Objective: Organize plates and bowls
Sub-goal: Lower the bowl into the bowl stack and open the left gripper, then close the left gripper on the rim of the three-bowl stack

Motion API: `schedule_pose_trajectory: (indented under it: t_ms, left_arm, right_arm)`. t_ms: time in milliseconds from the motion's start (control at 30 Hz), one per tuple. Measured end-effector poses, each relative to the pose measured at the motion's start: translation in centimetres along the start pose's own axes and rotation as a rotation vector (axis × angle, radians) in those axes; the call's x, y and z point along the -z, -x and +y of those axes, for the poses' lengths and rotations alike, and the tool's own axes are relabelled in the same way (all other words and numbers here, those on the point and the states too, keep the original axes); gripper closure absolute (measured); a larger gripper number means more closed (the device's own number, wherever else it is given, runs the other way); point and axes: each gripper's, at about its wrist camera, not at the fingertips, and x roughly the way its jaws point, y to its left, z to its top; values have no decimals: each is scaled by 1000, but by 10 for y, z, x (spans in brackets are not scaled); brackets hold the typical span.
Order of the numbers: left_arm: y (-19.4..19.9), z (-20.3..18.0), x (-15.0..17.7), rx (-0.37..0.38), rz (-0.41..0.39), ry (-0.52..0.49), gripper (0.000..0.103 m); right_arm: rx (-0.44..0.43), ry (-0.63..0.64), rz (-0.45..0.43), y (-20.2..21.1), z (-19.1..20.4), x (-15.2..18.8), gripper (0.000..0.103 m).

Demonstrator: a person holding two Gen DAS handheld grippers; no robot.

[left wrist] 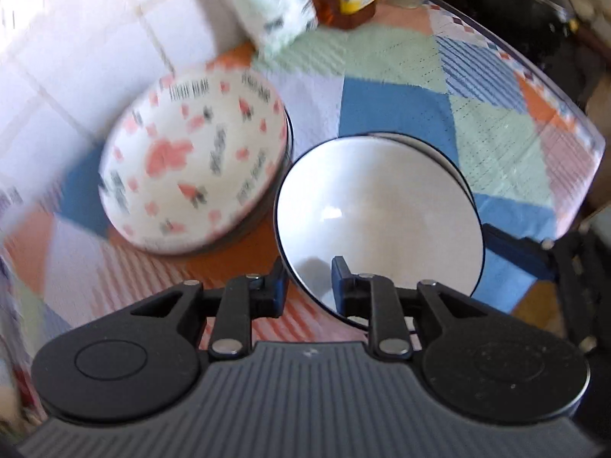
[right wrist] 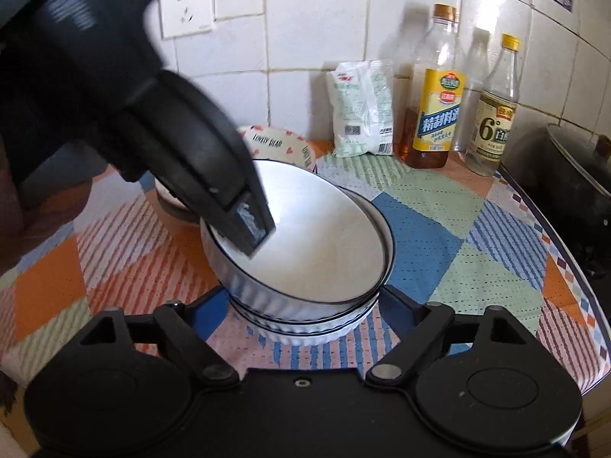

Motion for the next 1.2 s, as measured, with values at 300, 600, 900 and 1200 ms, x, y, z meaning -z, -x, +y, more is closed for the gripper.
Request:
schedule_pose_trajectory:
  t_ms: [300, 600, 900, 1200]
  left_arm:
    - [25, 30, 8, 129, -56, 120, 78]
    - [44, 56, 36, 212, -94, 257, 70]
    - [35, 84, 53, 345, -164, 458, 55]
    - [6, 87, 46, 350, -108, 493, 48]
  right_arm:
    - [26, -37, -11, 9, 0, 3, 15]
    - [-44, -108, -25, 27, -12, 14, 15]
    - [-81, 41, -47, 12, -14, 39, 14]
    - [-122, -2, -3, -23, -19, 40, 7]
